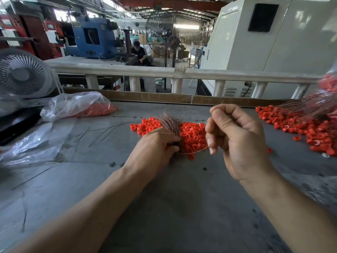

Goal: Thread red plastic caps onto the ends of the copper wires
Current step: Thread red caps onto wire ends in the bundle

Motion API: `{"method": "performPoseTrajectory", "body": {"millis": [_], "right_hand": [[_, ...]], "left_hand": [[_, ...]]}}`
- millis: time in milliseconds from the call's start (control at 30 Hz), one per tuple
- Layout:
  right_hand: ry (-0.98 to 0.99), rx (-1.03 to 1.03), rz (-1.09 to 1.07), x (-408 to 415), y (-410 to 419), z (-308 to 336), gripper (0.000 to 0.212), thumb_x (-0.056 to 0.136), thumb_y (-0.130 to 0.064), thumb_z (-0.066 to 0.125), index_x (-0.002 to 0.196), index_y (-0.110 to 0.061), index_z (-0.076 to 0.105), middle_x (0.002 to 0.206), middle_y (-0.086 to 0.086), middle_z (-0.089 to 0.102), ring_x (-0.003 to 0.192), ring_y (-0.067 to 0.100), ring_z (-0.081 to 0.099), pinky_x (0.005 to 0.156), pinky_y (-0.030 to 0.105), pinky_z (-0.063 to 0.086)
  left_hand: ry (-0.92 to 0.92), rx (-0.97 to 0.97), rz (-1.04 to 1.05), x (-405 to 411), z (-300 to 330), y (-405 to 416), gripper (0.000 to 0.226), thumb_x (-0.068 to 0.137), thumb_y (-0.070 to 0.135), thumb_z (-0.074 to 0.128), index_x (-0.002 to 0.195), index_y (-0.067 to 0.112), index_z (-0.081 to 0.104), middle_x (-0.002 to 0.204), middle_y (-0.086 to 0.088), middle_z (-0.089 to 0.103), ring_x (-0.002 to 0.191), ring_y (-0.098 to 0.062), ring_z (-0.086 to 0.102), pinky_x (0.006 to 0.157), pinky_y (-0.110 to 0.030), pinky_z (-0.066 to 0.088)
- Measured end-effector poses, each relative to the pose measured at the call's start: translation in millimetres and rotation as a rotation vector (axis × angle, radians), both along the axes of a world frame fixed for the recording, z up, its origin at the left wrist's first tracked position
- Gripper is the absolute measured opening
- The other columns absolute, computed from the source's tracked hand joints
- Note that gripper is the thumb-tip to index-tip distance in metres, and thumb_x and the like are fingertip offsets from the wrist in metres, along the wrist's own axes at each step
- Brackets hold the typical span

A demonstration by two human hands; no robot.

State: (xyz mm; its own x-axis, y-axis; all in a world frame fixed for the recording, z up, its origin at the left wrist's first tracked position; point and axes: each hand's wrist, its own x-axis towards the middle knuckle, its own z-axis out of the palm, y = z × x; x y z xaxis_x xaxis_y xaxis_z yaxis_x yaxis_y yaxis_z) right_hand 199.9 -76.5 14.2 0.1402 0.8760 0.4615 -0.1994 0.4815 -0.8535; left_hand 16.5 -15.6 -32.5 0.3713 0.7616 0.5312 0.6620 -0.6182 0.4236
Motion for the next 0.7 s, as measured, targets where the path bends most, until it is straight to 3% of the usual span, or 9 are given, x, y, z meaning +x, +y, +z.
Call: {"method": "performPoseTrajectory", "body": {"millis": [200,333,533,700], "right_hand": [[-0.016,-0.3,-0.155,12,10,-10,0.011,0.099,-0.012,0.061,0.09,-0.011,0.067,0.063,0.003,0.056,0.04,0.011,0.04,0.035,0.019,0.025],[-0.174,-0.47,-0.147,16,11,-19,0.011,0.099,-0.01,0.06,0.096,-0.007,0.07,0.063,0.0,0.051,0.04,0.008,0.037,0.035,0.019,0.02],[-0.377,-0.414,-0.207,7,11,-28,0.014,0.097,-0.012,0.064,0.089,-0.003,0.072,0.057,0.001,0.05,0.04,0.003,0.037,0.037,0.012,0.028],[-0.417,-0.408,-0.256,2,14,-35,0.019,0.097,-0.016,0.066,0.082,-0.004,0.069,0.051,-0.005,0.053,0.047,0.01,0.04,0.047,0.021,0.032]], "left_hand": [[0.031,0.001,0.027,-7,8,-1,0.034,0.092,0.016,0.071,0.123,0.032,0.071,0.126,0.015,0.061,0.116,-0.006,0.054,0.104,-0.028,0.042],[-0.088,-0.04,0.218,-20,12,-1,0.03,0.096,0.013,0.064,0.119,0.031,0.071,0.117,0.015,0.062,0.099,-0.006,0.057,0.085,-0.024,0.042],[0.009,-0.235,0.424,-49,13,3,0.009,0.09,0.027,0.073,0.099,0.029,0.075,0.096,0.008,0.07,0.088,-0.018,0.063,0.075,-0.031,0.048],[0.032,-0.244,0.418,-48,14,0,0.003,0.088,0.03,0.075,0.086,0.029,0.073,0.083,0.017,0.064,0.081,-0.011,0.06,0.072,-0.032,0.049]]}}
